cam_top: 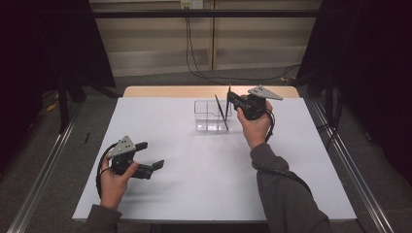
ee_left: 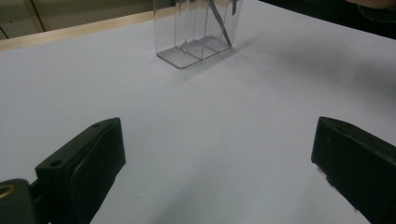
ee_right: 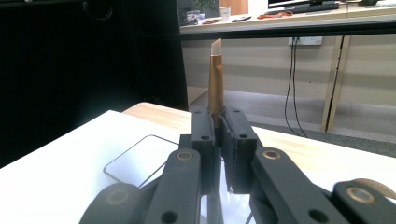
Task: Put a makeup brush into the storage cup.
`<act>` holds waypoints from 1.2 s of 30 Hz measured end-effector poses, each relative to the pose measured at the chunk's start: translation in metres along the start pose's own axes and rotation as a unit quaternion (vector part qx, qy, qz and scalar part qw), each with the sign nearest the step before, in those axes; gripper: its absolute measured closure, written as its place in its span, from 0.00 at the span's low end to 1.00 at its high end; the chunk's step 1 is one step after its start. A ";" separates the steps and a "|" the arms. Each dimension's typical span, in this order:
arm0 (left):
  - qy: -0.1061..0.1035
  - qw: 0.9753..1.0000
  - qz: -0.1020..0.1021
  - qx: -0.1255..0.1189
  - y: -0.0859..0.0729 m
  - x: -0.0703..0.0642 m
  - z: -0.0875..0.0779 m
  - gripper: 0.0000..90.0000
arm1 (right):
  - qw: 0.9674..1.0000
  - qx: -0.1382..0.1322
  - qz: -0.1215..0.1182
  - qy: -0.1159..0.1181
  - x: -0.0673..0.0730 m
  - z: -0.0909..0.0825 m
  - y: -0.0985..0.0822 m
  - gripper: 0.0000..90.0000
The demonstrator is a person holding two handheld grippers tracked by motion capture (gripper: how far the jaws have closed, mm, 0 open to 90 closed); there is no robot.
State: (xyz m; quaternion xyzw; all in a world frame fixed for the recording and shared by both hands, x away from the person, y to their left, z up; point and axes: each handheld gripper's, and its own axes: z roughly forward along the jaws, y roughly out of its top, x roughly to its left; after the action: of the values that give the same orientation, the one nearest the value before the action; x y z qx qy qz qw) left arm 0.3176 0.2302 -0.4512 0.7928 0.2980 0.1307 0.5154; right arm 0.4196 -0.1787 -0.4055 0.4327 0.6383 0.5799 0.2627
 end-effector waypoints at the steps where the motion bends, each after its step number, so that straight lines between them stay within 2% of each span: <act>1: 0.000 1.000 0.002 0.001 0.000 0.000 0.000 0.03 | 1.000 0.001 0.001 0.001 0.000 0.000 0.000 0.94; 36: -0.001 1.000 0.003 0.000 0.001 0.000 0.000 0.03 | 1.000 0.025 0.001 -0.002 0.004 0.005 -0.010 0.93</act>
State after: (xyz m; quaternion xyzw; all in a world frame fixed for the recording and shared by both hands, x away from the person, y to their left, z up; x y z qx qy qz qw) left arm 0.3181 0.2303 -0.4508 0.7939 0.2949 0.1315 0.5153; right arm 0.4194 -0.1724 -0.4159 0.4404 0.6517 0.5635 0.2524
